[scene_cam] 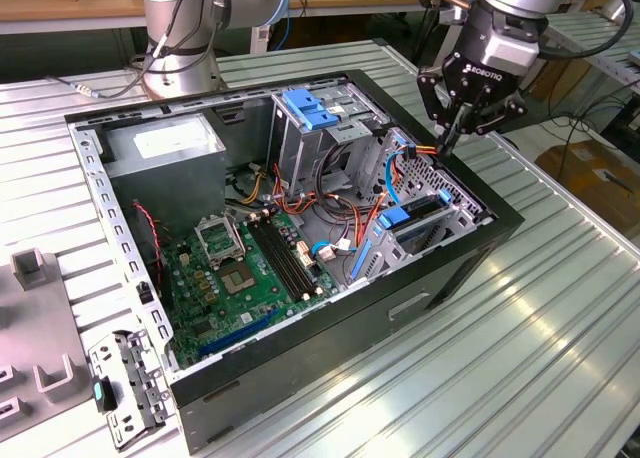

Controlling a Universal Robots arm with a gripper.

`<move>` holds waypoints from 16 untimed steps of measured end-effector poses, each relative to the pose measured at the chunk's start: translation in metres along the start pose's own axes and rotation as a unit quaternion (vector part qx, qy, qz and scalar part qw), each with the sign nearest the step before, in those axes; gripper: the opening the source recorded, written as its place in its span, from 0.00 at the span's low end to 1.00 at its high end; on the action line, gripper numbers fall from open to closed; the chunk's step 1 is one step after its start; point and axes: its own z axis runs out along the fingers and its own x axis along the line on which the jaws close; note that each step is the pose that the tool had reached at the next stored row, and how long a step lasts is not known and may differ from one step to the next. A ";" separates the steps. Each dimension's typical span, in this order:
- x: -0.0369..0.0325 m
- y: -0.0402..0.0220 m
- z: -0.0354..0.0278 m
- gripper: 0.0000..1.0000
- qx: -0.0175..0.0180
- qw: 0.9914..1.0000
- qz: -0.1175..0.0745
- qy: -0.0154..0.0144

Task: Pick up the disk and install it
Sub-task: 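Insert the first disk wire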

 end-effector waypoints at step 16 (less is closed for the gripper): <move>-0.0001 0.0000 0.0013 0.16 -0.009 0.984 0.178 -0.003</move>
